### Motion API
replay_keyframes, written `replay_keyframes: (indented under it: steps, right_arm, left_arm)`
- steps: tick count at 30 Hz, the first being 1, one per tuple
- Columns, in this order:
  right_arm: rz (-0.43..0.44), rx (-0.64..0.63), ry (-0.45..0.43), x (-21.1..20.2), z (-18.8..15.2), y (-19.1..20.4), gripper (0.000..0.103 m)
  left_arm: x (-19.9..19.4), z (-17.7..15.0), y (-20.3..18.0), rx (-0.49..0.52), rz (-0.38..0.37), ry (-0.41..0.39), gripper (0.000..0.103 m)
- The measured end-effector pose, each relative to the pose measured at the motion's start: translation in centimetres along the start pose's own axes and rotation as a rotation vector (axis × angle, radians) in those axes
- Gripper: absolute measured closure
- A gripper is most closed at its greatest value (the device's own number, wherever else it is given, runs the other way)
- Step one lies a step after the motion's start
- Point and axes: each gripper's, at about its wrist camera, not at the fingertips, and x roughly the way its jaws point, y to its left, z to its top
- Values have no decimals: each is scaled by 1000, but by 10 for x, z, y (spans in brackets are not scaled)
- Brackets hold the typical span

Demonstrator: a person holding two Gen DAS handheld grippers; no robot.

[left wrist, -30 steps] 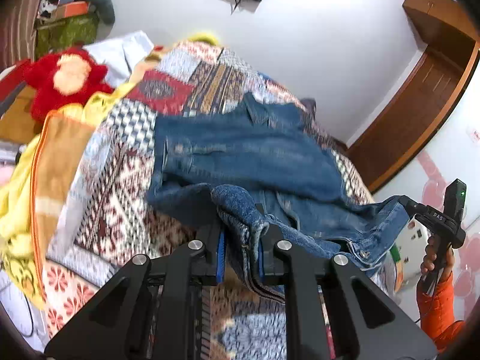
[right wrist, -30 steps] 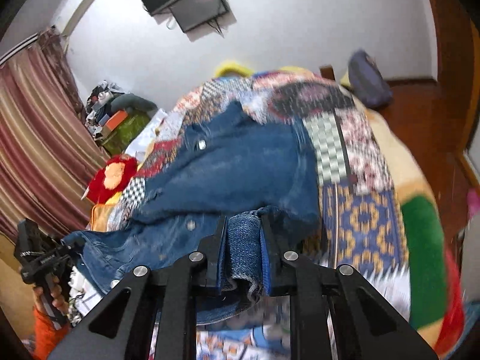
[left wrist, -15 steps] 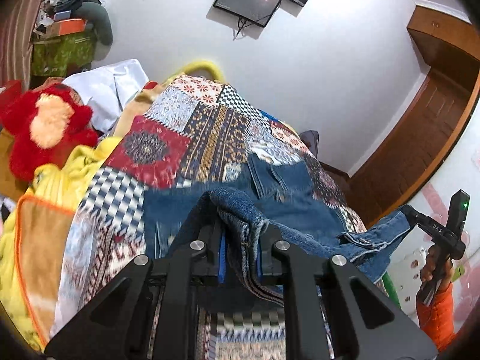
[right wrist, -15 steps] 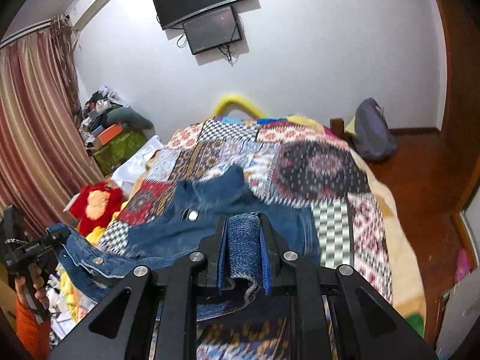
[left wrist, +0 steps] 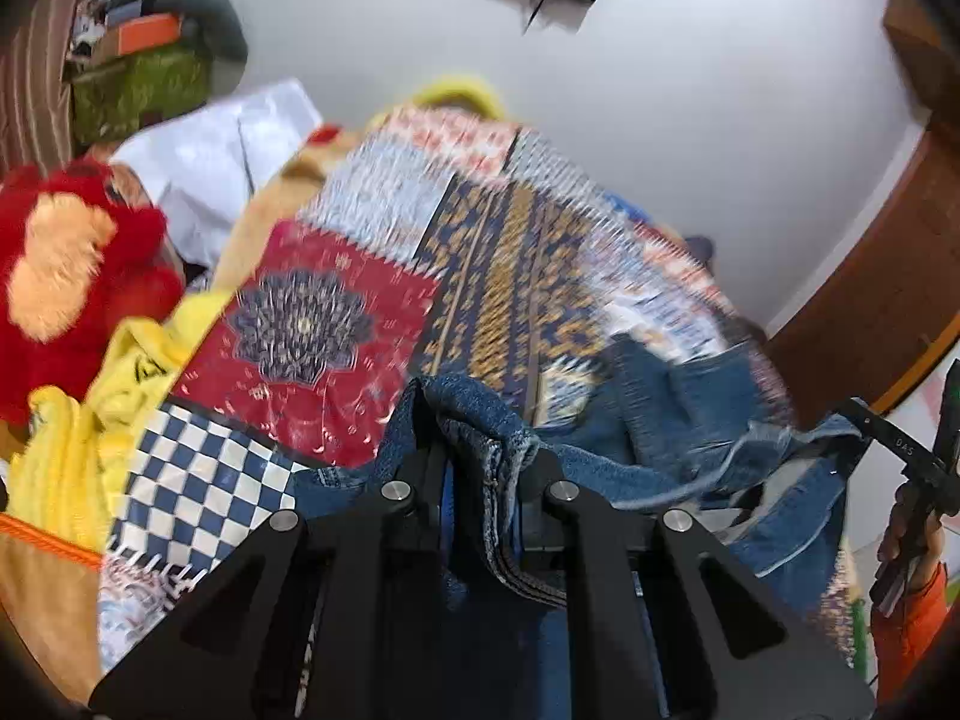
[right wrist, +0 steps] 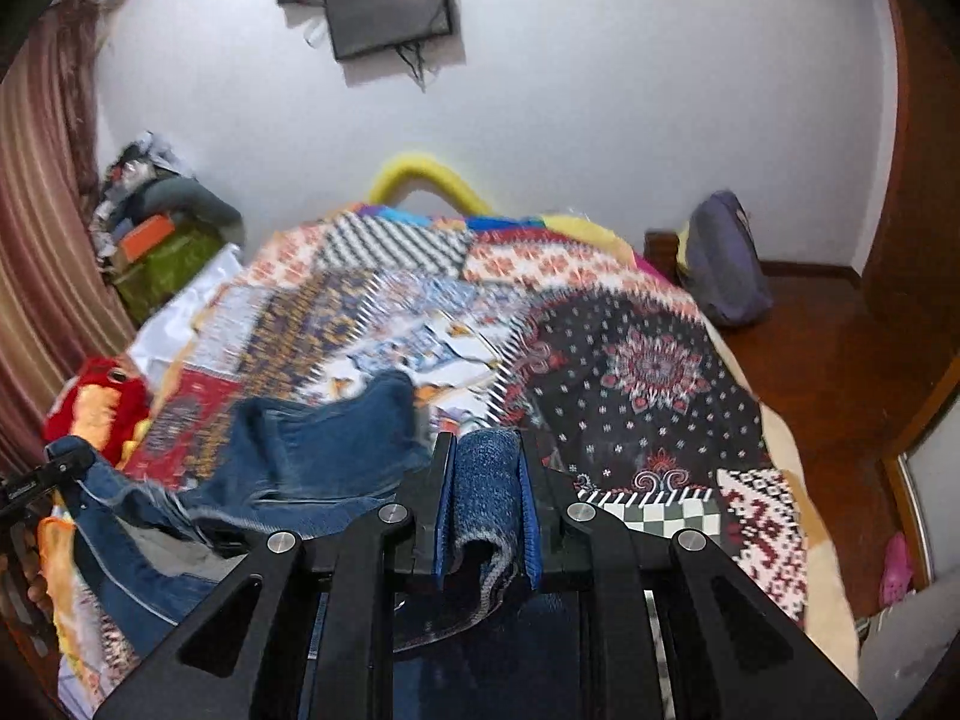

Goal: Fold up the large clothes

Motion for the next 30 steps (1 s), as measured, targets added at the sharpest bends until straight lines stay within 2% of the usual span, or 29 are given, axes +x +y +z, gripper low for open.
replay_keyframes:
  steps: [5,10,12,13,14,15,16,17,20,23,24,26,27,28,30]
  right_arm:
    - [-31,15,99,61,-17,-16,87]
    - [18,51,145,82,-33,-37,86]
    - [27,43,144,77,-34,-41,86]
    - [-18,21,131,72,-33,-41,86]
    - [-165,-35,91,63,-31,-43,86]
    - [-255,-70,62,55,-30,-48,86]
    - [-292,-73,58,48,-29,-56,86]
    - [-286,-57,71,43,-28,-66,86]
    - [-196,18,97,15,-32,-96,86]
    - [-178,4,94,-12,-39,-103,86]
    - [-172,-4,91,-19,-41,-101,86]
    - [-147,-21,86,-34,-46,-94,86]
    - [-130,-29,85,-39,-47,-90,86]
    - [-117,-35,84,-45,-48,-84,86]
    - [-71,-56,75,-54,-51,-68,86]
  left_arm:
    - [49,-12,17,-34,26,86,89]
    - [78,-25,24,-59,41,159,84]
    - [83,-29,24,-53,55,169,84]
    - [84,-30,24,-45,66,169,84]
    - [84,-30,23,-39,69,170,84]
    - [84,-31,23,-38,71,174,84]
    - [83,-31,23,-39,72,179,84]
    - [82,-30,22,-37,72,183,84]
    - [69,-24,18,-26,74,196,84]
    - [47,-16,10,-1,80,189,78]
    - [40,-12,8,0,79,187,72]
    - [24,-6,6,-4,98,168,45]
    - [10,-3,5,1,138,129,21]
    - [-3,0,3,9,166,82,10]
    - [-22,3,1,25,171,46,7]
